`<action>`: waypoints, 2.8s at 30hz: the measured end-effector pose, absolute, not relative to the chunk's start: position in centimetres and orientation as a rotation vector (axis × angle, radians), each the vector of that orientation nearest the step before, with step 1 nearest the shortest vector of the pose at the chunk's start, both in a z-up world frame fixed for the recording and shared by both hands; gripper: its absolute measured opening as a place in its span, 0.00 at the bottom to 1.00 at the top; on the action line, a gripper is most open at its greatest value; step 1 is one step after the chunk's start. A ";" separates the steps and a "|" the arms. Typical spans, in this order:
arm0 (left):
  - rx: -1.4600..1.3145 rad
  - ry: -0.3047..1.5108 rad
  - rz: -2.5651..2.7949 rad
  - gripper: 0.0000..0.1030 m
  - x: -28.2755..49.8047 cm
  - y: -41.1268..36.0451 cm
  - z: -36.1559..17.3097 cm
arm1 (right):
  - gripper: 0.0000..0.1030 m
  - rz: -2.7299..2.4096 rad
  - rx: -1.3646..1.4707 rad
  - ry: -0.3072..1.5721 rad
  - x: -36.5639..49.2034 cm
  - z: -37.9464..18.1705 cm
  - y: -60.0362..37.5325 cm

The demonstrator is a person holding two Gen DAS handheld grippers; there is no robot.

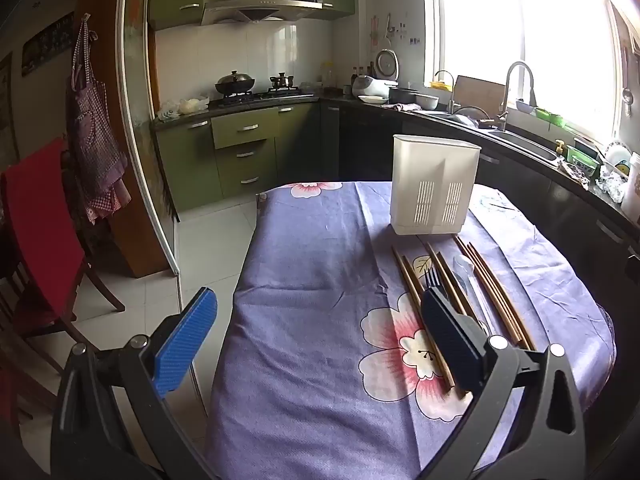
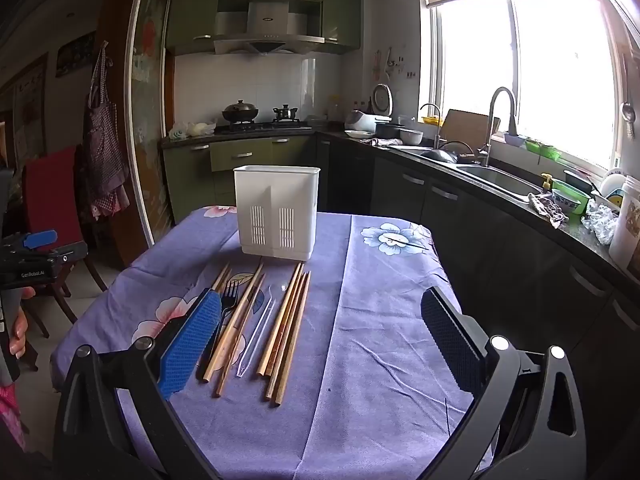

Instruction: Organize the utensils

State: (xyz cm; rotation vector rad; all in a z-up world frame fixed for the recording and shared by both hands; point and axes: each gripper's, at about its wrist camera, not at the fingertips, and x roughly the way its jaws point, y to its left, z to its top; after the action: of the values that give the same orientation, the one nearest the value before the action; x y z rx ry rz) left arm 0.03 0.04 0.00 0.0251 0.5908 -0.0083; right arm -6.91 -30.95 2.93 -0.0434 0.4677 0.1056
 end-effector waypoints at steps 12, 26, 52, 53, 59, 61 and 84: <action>0.029 0.594 -0.012 0.94 0.1 0.0 0.0 | 0.96 0.104 -0.046 0.468 -6.8 2.9 -30.9; 0.027 0.600 -0.011 0.94 -0.4 -0.5 -0.9 | 0.96 0.105 -0.045 0.469 -6.8 2.8 -31.0; 0.022 0.609 -0.015 0.94 -0.4 -1.1 -1.5 | 0.96 0.107 -0.042 0.471 -6.7 2.7 -30.8; 0.021 0.609 -0.016 0.94 -0.4 -1.1 -1.5 | 0.96 0.107 -0.041 0.471 -6.7 2.7 -30.8; 0.021 0.609 -0.016 0.94 -0.4 -1.1 -1.5 | 0.96 0.108 -0.043 0.471 -7.0 2.5 -30.5; 0.022 0.610 -0.017 0.94 -0.4 -1.1 -1.6 | 0.96 0.108 -0.040 0.472 -6.9 2.5 -30.6; 0.016 0.620 -0.017 0.94 0.0 -0.4 -1.4 | 0.96 0.108 -0.040 0.476 -6.8 1.7 -30.3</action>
State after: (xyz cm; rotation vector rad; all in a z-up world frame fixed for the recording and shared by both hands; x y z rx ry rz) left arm 0.04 -0.38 -1.39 0.0163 0.6200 -0.0168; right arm -6.84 -30.33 1.67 -0.0404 0.4762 0.1084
